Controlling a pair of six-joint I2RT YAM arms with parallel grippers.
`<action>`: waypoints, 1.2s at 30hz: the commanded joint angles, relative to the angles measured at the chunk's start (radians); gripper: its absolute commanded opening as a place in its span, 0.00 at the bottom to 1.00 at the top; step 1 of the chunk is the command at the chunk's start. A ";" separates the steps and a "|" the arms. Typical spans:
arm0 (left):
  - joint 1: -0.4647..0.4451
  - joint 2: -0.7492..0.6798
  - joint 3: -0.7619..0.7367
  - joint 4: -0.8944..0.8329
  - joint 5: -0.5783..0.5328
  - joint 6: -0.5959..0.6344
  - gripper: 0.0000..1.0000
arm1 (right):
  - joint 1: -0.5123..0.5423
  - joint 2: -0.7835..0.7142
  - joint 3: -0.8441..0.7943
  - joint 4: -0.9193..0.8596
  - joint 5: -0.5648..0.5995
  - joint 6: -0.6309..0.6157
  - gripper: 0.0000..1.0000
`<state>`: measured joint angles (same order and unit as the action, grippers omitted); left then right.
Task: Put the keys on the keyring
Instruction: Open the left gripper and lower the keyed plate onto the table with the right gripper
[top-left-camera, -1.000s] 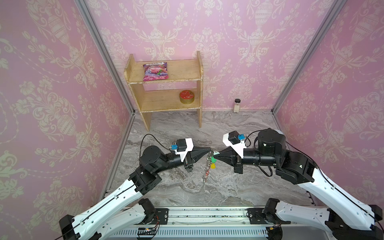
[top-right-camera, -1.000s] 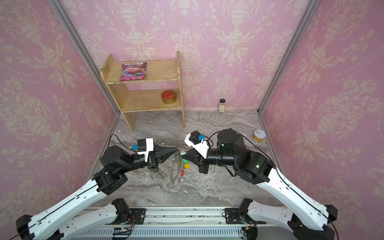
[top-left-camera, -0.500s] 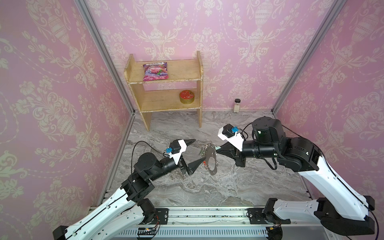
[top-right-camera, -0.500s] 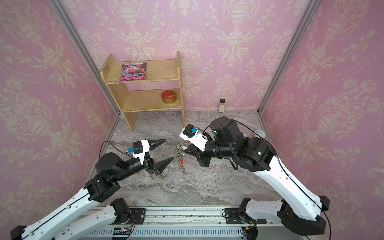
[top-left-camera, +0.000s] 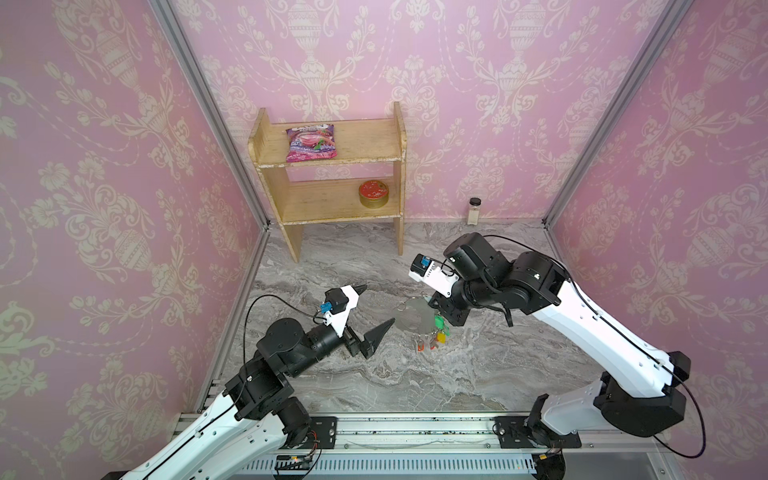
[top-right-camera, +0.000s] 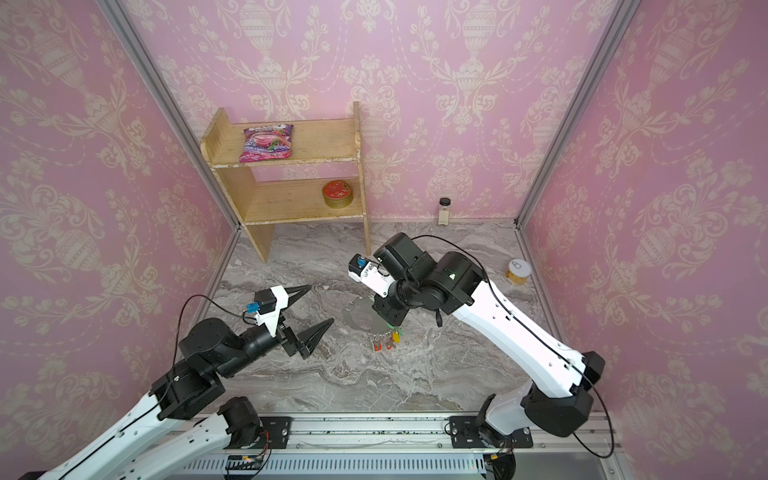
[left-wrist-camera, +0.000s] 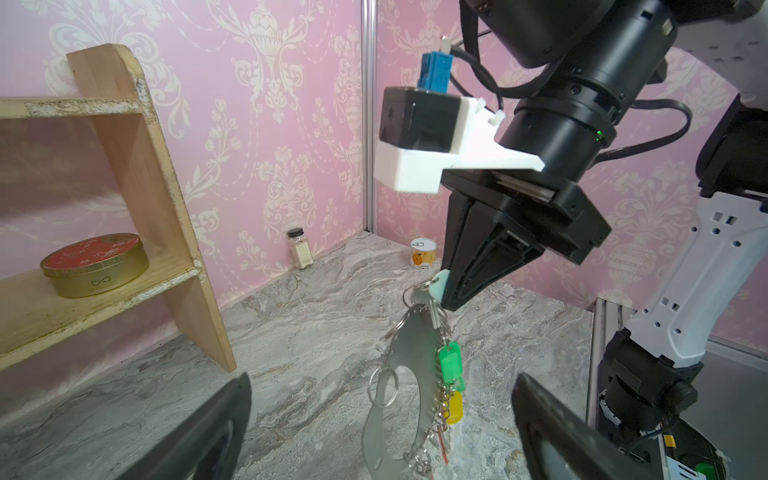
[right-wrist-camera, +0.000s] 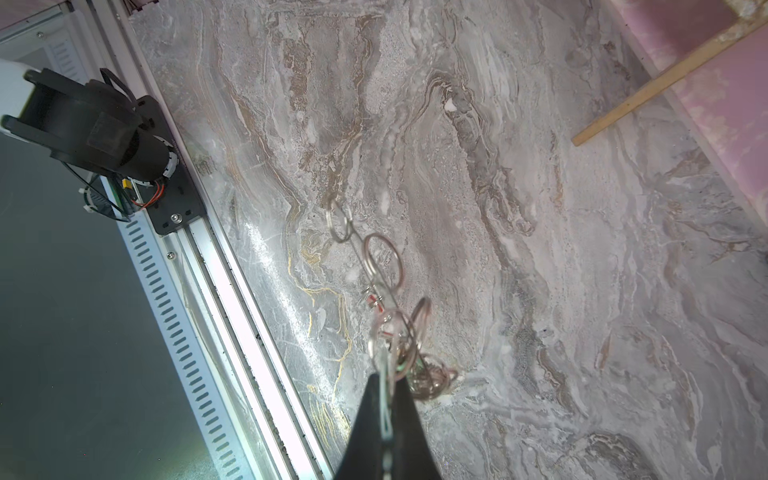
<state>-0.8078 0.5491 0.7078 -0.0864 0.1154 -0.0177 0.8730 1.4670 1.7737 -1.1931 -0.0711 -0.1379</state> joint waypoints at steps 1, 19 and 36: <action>0.004 -0.024 -0.004 -0.039 -0.043 -0.013 0.99 | 0.001 0.018 0.056 0.022 -0.085 0.049 0.00; 0.004 -0.011 -0.046 -0.035 -0.085 -0.013 0.99 | -0.205 0.141 -0.320 0.421 -0.535 0.247 0.00; 0.004 0.075 -0.021 -0.100 -0.209 0.002 0.99 | -0.368 0.184 -0.664 0.544 -0.390 0.308 0.00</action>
<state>-0.8078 0.6178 0.6704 -0.1600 -0.0540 -0.0235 0.5137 1.6527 1.1576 -0.6796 -0.4736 0.1295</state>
